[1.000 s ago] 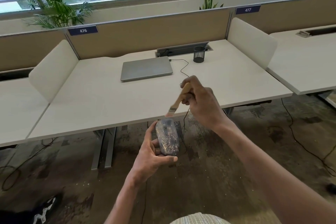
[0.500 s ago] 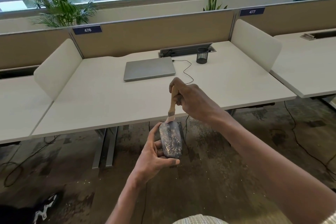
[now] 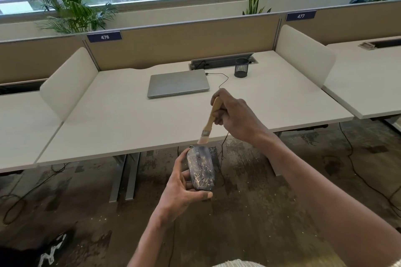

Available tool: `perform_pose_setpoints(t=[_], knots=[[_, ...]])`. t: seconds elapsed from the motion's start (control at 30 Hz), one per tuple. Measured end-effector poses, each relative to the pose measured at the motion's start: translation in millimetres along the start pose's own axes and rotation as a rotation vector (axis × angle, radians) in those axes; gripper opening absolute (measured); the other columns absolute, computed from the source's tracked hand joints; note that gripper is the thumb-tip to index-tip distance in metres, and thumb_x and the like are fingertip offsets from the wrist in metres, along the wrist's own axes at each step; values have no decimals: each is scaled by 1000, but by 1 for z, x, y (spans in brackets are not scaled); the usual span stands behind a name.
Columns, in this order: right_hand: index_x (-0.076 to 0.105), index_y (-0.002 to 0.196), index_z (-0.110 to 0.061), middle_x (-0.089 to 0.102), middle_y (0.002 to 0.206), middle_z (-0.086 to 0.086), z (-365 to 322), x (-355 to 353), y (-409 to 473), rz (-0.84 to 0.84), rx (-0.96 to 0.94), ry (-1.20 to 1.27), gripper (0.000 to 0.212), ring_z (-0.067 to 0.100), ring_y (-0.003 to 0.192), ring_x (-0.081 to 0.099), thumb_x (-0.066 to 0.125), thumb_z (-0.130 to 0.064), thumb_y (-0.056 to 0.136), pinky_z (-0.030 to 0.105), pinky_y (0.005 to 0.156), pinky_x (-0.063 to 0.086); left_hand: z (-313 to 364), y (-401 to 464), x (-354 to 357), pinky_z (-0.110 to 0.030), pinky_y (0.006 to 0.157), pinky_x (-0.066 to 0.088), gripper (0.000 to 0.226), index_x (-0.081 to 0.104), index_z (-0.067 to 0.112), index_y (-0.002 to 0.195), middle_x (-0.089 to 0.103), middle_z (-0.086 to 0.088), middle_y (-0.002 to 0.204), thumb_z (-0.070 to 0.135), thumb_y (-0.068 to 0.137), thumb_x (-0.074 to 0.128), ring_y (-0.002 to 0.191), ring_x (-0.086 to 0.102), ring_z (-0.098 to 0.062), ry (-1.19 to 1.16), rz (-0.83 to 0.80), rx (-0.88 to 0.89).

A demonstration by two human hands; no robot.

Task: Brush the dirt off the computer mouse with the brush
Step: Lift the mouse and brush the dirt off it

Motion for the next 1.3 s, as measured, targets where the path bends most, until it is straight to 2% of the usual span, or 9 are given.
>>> perform_pose_setpoints(t=[0.1,0.27,0.37,0.47,0.63,0.8,0.93,1.07,1.3], knots=[[49,103,-14,63,81,2,5,5,-3,-20,22,11,42,7,69,64,37,22,85,23,67,56,2,2,-1,-45,85,63,127,26,41,153,75,-10,119,0,54,93,105,75,-39,-11,0,-2],[47,101,-16,63,82,4,9,1,-5,-16,12,-84,39,15,71,63,39,19,86,38,70,57,-3,4,-5,-44,86,63,129,24,39,156,75,-12,119,-7,57,92,104,75,-39,1,6,-10],[47,102,-14,63,83,4,5,0,-3,26,4,-26,40,20,73,65,39,21,86,36,70,59,-1,6,-4,-48,88,62,130,25,41,154,75,-13,120,3,51,96,105,75,-40,-1,12,3],[48,103,-11,62,82,1,8,2,-3,26,28,32,39,23,74,66,38,22,85,35,70,59,1,9,-4,-45,86,63,127,27,44,150,75,-14,119,3,51,95,104,75,-40,-10,11,14],[48,103,-12,62,81,3,14,-4,-5,-9,59,-28,38,21,74,63,39,20,86,35,70,57,-1,11,-6,-45,85,63,129,26,43,152,75,-13,119,4,51,96,105,75,-39,0,17,3],[48,105,-14,64,85,3,11,-1,0,38,35,28,40,17,74,65,39,20,87,31,70,59,2,15,-5,-41,82,64,126,25,41,152,76,-11,117,-12,58,89,101,76,-38,4,21,12],[48,104,-15,63,84,3,15,2,-6,-35,40,-42,41,17,77,64,38,20,86,39,73,58,0,16,-6,-42,82,64,124,27,41,152,75,-15,117,-15,60,88,100,76,-41,2,20,16],[47,106,-18,65,87,5,9,-1,-4,-8,22,-77,41,16,76,65,41,18,87,41,71,58,-1,15,-5,-38,80,64,122,29,45,148,77,-9,113,-21,63,87,100,77,-38,23,40,15],[42,120,-25,63,79,1,-4,16,-6,-42,-71,-188,44,20,69,63,55,4,90,46,65,56,-2,17,-3,-43,83,64,123,29,43,151,73,-20,118,-12,60,90,101,75,-41,12,24,11]])
Point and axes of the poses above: each hand's wrist, its own y-axis towards the middle knuckle, its own x-axis out of the palm, z = x × y, the point moved 4 cm from there along y, towards the middle knuckle
